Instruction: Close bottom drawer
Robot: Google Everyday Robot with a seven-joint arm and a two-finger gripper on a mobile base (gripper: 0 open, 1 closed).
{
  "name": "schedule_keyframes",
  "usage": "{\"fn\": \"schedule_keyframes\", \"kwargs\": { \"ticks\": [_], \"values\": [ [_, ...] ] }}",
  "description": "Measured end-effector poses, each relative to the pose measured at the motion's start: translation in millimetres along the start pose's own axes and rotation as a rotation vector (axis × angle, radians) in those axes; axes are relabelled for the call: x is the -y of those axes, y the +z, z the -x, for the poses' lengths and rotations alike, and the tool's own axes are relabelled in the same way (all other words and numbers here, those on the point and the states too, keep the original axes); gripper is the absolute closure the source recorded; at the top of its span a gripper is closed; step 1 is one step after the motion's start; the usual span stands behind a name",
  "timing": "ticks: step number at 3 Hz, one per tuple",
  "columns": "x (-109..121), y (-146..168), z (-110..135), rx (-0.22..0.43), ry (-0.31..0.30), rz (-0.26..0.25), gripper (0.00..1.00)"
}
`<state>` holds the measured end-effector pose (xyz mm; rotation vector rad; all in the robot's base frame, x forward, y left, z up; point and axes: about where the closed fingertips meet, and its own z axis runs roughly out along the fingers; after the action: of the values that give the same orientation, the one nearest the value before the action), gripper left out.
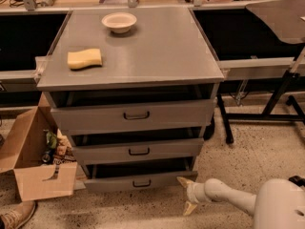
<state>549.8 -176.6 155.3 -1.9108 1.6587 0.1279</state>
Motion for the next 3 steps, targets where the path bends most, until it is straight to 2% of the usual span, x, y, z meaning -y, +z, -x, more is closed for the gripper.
{"fn": "schedule_keyframes", "kwargs": {
  "ticks": [1,3],
  "values": [
    [11.1,-3.0,-1.2,-0.003,0.000,-0.046,0.26],
    [47.6,7.9,-17.9,-0.016,0.023,-0.079,0.72]
  ]
}}
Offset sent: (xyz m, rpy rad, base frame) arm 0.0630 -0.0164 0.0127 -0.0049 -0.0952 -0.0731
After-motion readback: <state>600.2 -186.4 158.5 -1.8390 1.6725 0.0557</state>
